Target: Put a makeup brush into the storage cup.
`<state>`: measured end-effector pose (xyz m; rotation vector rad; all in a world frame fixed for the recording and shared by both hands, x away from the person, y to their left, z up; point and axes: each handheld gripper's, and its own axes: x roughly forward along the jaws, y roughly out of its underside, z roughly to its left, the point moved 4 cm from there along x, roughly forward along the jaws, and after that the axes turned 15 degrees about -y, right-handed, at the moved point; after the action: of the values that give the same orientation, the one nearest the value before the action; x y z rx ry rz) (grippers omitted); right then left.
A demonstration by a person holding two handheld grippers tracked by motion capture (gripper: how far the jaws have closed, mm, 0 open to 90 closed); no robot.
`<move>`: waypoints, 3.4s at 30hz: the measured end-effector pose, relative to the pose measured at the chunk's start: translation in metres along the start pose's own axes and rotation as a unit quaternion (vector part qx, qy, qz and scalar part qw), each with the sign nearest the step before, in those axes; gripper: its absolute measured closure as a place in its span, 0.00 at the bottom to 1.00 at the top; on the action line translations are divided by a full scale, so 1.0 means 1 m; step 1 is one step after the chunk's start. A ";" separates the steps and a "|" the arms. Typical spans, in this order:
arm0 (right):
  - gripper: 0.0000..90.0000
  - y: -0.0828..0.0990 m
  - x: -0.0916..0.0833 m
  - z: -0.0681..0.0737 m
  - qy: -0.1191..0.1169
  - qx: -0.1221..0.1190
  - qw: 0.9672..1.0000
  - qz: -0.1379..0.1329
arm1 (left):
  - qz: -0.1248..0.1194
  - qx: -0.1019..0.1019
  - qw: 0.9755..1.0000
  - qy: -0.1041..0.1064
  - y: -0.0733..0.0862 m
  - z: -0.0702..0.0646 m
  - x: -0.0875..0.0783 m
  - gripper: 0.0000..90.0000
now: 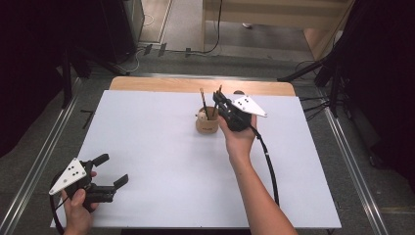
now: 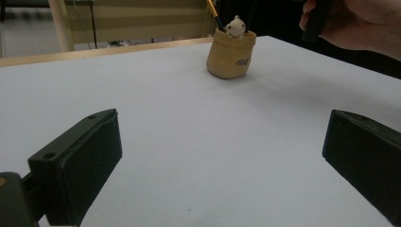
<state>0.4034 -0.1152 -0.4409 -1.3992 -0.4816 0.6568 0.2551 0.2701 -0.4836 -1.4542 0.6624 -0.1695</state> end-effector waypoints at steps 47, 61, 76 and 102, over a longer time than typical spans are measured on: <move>0.00 0.036 -0.062 -0.014 0.017 0.066 0.993 0.096 | 0.002 -0.001 1.000 0.004 0.001 0.001 0.001 0.00; 0.00 0.050 -0.112 -0.013 0.018 0.047 0.994 0.092 | 0.002 -0.001 1.000 0.005 0.002 -0.001 0.002 0.00; 0.00 0.065 -0.160 -0.015 0.034 0.036 0.994 0.098 | 0.001 -0.002 1.000 0.005 0.001 -0.001 0.002 0.00; 0.00 0.090 -0.238 -0.022 0.064 0.051 0.992 0.099 | 0.001 -0.001 1.000 0.003 0.001 -0.001 0.000 0.00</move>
<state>0.2308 -0.2875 -0.5160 -1.3918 -0.2056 0.7347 0.2547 0.2694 -0.4850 -1.4560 0.6698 -0.1718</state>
